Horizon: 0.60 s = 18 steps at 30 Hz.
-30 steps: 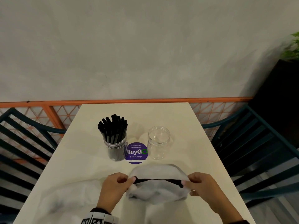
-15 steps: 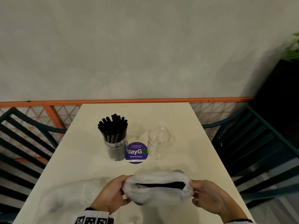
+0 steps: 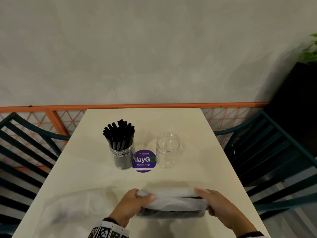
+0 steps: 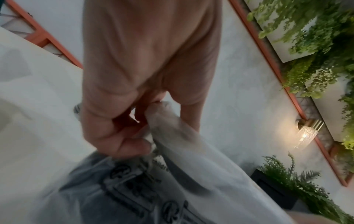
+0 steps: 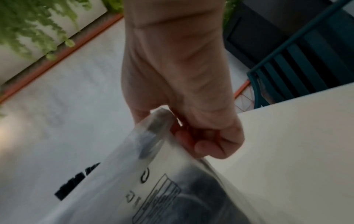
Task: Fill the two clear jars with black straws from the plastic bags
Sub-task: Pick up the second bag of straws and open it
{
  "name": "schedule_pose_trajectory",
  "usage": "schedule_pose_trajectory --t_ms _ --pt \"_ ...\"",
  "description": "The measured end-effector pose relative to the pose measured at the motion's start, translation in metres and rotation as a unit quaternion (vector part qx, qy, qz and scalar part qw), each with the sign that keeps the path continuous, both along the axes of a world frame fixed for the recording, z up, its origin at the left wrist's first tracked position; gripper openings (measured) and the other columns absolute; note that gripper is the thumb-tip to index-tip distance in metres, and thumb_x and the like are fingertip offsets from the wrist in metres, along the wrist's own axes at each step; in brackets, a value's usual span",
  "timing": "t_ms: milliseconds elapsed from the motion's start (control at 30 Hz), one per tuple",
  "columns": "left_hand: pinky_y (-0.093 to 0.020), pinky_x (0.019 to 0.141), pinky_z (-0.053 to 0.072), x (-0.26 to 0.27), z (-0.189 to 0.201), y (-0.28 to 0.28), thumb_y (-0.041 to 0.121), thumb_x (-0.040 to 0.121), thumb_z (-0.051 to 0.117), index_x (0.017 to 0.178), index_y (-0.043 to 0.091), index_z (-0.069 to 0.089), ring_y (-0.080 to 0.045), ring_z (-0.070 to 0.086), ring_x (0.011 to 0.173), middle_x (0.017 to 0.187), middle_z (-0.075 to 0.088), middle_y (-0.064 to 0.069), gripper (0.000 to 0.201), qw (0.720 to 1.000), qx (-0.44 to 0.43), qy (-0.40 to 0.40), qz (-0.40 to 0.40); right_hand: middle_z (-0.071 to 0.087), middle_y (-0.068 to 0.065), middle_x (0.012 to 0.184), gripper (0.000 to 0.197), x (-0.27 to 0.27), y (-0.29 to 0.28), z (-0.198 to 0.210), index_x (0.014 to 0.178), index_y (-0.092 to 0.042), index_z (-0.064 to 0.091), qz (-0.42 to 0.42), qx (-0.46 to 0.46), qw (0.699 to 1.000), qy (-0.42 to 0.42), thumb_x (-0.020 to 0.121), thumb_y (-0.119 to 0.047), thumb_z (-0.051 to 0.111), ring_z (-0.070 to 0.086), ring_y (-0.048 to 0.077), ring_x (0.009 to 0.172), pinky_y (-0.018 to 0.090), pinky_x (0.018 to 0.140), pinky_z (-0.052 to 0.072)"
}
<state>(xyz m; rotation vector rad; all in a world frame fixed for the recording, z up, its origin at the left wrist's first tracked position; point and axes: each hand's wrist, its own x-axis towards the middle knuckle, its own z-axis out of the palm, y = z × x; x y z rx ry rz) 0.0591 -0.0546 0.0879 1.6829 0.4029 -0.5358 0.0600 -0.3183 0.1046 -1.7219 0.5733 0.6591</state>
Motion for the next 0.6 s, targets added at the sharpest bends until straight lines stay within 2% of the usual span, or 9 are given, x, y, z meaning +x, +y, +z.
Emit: schedule_pose_trajectory --t_ms 67,100,133,200,267,367,467,533,600 --pt "-0.027 0.063 0.049 0.0011 -0.0067 -0.0012 0.036 0.045 0.079 0.095 0.000 0.064 -0.018 0.063 0.073 0.088 0.071 -0.014 0.063 1.000 0.012 0.006 -0.024 0.055 0.003 0.084 0.032 -0.0012 -0.0006 -0.0078 0.100 -0.011 0.049 0.038 -0.064 0.997 -0.037 0.086 -0.038 0.059 0.049 0.016 0.069 0.023 0.061 0.042" --pt "-0.031 0.068 0.050 0.0008 -0.0070 -0.0030 0.033 0.048 0.078 0.096 0.003 0.062 -0.022 0.064 0.082 0.096 0.070 -0.016 0.059 0.999 0.022 0.011 -0.024 0.054 0.005 0.085 0.034 -0.0024 -0.0012 -0.0103 0.104 -0.012 0.042 0.049 -0.083 0.993 -0.062 0.087 -0.033 0.060 0.051 0.017 0.069 0.023 0.061 0.044" --pt "-0.034 0.070 0.049 0.0005 -0.0063 -0.0048 0.028 0.057 0.075 0.095 0.005 0.059 -0.025 0.062 0.087 0.099 0.067 -0.016 0.047 0.999 0.032 0.016 -0.015 0.054 0.006 0.083 0.035 -0.0030 -0.0018 -0.0120 0.105 -0.013 0.036 0.061 -0.106 0.989 -0.087 0.086 -0.028 0.061 0.051 0.018 0.066 0.022 0.058 0.044" --pt "-0.036 0.069 0.043 0.0015 -0.0076 -0.0077 0.014 0.077 0.060 0.087 0.006 0.052 -0.025 0.053 0.083 0.094 0.057 -0.016 0.015 0.999 0.038 0.023 0.028 0.054 0.008 0.077 0.033 -0.0035 -0.0004 -0.0127 0.099 -0.015 0.033 0.080 -0.164 0.974 -0.135 0.084 -0.020 0.063 0.052 0.021 0.059 0.022 0.053 0.044" --pt "-0.034 0.069 0.039 0.0036 -0.0097 -0.0081 0.007 0.082 0.050 0.084 0.007 0.046 -0.022 0.045 0.077 0.085 0.049 -0.011 0.004 0.997 0.048 0.011 0.062 0.058 0.009 0.075 0.025 -0.0036 0.0015 -0.0098 0.090 -0.013 0.039 0.060 -0.207 0.961 -0.174 0.081 -0.011 0.062 0.057 0.025 0.056 0.024 0.051 0.044" --pt "-0.028 0.059 0.035 0.0060 -0.0073 -0.0032 0.001 0.080 0.051 0.085 0.011 0.040 -0.017 0.042 0.068 0.076 0.044 -0.005 0.016 0.990 0.111 -0.061 0.060 0.059 0.009 0.069 0.021 -0.0017 -0.0019 -0.0068 0.077 -0.012 0.045 0.014 -0.222 0.954 -0.200 0.080 0.000 0.061 0.064 0.030 0.060 0.022 0.047 0.043" --pt "-0.021 0.059 0.035 0.0066 -0.0025 -0.0018 -0.009 0.074 0.050 0.068 0.019 0.045 -0.017 0.041 0.070 0.082 0.041 -0.005 0.030 0.981 0.144 -0.132 0.020 0.045 0.004 0.061 0.031 -0.0006 -0.0043 -0.0077 0.066 -0.014 0.038 0.006 -0.248 0.943 -0.224 0.080 0.006 0.057 0.046 0.022 0.051 0.024 0.048 0.038" --pt "-0.010 0.069 0.039 0.0068 -0.0030 -0.0032 -0.017 0.072 0.048 0.045 0.031 0.055 -0.012 0.049 0.082 0.089 0.047 -0.004 0.055 0.978 0.125 -0.169 -0.010 0.038 0.001 0.057 0.036 -0.0012 -0.0034 -0.0086 0.061 -0.018 0.033 0.053 -0.290 0.922 -0.251 0.081 0.006 0.051 0.031 0.015 0.052 0.024 0.051 0.030" --pt "0.002 0.073 0.035 0.0068 -0.0070 -0.0042 -0.019 0.072 0.047 0.034 0.038 0.058 -0.003 0.050 0.089 0.092 0.051 0.005 0.069 0.969 0.146 -0.196 -0.032 0.041 -0.002 0.063 0.036 -0.0009 -0.0011 -0.0059 0.062 -0.026 0.039 0.158 -0.307 0.897 -0.276 0.085 0.002 0.045 0.034 0.011 0.056 0.018 0.052 0.029"
